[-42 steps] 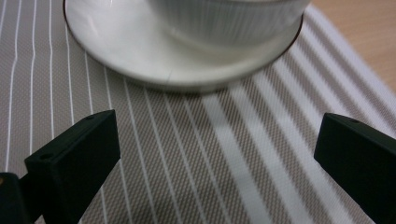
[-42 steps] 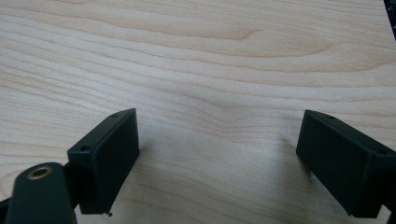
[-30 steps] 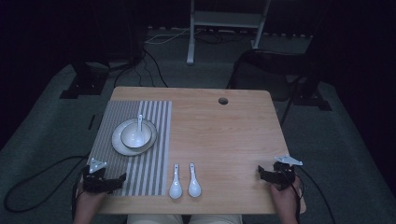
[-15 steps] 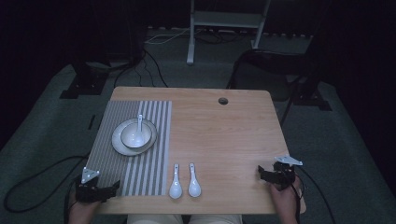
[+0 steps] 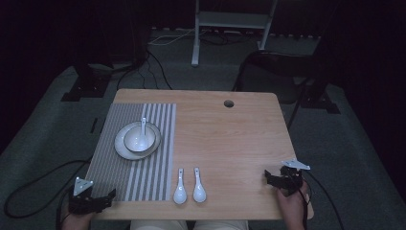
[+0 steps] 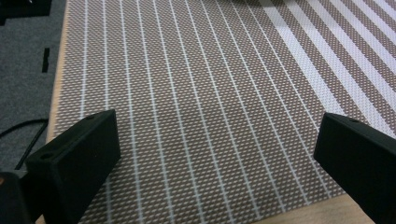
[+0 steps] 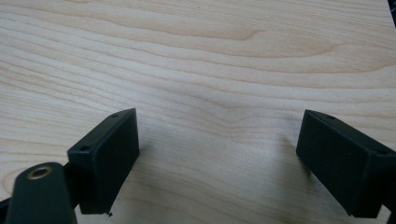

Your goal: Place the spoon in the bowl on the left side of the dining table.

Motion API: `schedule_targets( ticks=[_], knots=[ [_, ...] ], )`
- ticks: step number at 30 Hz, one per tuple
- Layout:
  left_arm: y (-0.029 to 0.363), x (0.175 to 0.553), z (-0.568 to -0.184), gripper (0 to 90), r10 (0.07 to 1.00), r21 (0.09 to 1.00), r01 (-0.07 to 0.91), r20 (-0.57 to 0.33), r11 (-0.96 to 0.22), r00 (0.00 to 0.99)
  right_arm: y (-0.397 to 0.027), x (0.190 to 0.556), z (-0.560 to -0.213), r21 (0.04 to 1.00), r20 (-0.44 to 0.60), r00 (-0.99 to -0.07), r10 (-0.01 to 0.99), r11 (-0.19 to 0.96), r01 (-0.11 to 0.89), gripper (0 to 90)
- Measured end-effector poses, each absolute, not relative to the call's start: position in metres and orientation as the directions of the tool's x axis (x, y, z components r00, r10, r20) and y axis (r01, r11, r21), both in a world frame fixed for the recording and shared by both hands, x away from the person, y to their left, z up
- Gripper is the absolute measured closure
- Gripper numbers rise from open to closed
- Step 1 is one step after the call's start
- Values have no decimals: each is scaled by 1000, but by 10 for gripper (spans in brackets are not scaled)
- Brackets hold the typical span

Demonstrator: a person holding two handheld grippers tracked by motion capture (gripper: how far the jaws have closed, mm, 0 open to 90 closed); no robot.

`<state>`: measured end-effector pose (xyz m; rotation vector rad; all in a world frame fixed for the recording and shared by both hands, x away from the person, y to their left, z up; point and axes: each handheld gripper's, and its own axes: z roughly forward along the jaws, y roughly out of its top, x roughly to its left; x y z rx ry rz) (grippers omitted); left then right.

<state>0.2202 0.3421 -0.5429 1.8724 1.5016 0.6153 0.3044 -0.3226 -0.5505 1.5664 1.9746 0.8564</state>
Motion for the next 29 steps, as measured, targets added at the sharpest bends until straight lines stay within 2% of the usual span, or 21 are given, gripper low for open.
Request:
schedule_targets(
  ticks=[6,19,29],
  knots=[
    [352,215,-543,5,982,746,657,-22,-111,190,-323,304,-550,722,15,-234,972,151,675,125],
    [357,210,-545,6,988,739,657,96,-151,119,-323,305,-550,722,15,-234,972,151,676,124],
    [361,210,-549,6,989,739,657,116,-146,90,-323,305,-550,722,15,-234,972,151,676,124]
  ],
)
